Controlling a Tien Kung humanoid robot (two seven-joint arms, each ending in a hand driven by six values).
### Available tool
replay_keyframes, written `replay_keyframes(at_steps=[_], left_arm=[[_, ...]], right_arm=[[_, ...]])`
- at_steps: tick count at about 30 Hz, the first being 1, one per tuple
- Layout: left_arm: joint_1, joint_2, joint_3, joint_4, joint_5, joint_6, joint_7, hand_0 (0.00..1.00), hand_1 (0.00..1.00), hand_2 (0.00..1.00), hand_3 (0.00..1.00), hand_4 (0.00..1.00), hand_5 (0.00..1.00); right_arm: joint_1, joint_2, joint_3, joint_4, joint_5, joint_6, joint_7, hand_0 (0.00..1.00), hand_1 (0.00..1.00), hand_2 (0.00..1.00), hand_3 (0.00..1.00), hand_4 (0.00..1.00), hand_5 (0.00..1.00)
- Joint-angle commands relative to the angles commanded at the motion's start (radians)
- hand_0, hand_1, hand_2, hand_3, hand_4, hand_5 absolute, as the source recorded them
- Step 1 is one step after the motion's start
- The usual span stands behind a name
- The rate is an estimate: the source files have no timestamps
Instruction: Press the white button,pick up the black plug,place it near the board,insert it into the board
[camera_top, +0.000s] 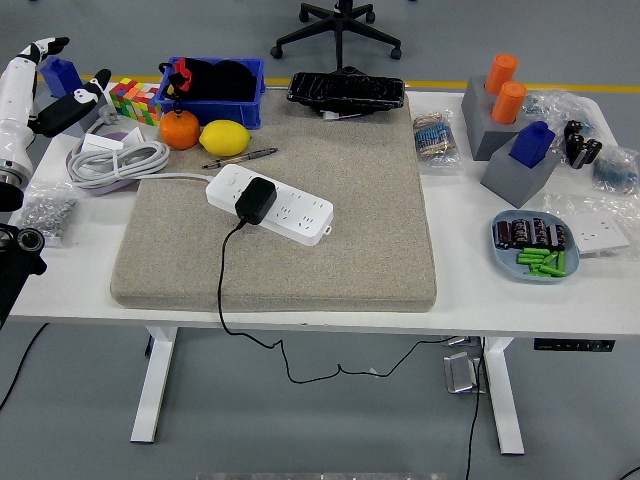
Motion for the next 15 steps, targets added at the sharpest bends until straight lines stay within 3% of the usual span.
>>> replay_keyframes(at_steps=[15], left_arm=[[-0.006, 0.001, 0.009, 0.002, 0.000, -0.004, 0.005, 0.938, 0.914, 0.856, 0.827, 0.829, 0.651]], right_arm=[[0.000, -0.001, 0.009, 0.000, 0.000, 0.001, 0.001, 0.669, 0.599, 0.563, 0.578, 0.628, 0.334]])
